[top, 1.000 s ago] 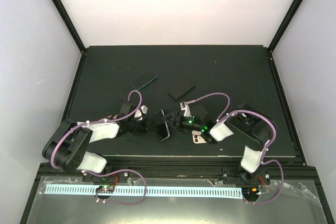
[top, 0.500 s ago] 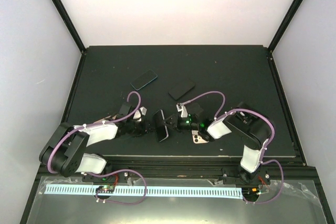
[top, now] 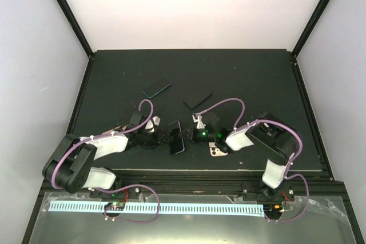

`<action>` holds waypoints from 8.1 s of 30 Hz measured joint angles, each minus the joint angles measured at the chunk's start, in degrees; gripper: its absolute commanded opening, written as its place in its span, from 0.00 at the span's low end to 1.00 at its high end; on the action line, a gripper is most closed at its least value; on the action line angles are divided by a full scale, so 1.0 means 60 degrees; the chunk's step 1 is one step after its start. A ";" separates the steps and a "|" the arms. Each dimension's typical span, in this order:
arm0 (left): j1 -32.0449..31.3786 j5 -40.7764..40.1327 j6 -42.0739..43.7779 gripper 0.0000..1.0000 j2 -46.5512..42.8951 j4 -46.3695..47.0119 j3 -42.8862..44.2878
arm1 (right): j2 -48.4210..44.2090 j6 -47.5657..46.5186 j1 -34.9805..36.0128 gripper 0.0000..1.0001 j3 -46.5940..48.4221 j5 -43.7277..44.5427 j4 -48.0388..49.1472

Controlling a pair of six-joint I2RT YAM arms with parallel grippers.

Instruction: Put the phone into the phone case

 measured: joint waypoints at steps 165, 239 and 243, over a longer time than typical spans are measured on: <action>0.3246 -0.4255 0.0474 0.83 -0.0565 -0.4597 0.2634 | -0.4892 -0.4554 -0.7297 0.02 -0.0441 -0.1541 -0.8888; -0.1381 -0.3483 0.4029 0.99 0.5570 -0.4029 0.9938 | -0.8480 -0.4932 -0.8127 1.00 -0.0841 -0.1133 -0.9136; -0.1377 -0.3501 0.5034 0.99 0.6841 -0.4554 1.1227 | -0.8870 -0.4889 -0.8127 1.00 -0.0856 -0.1162 -0.9140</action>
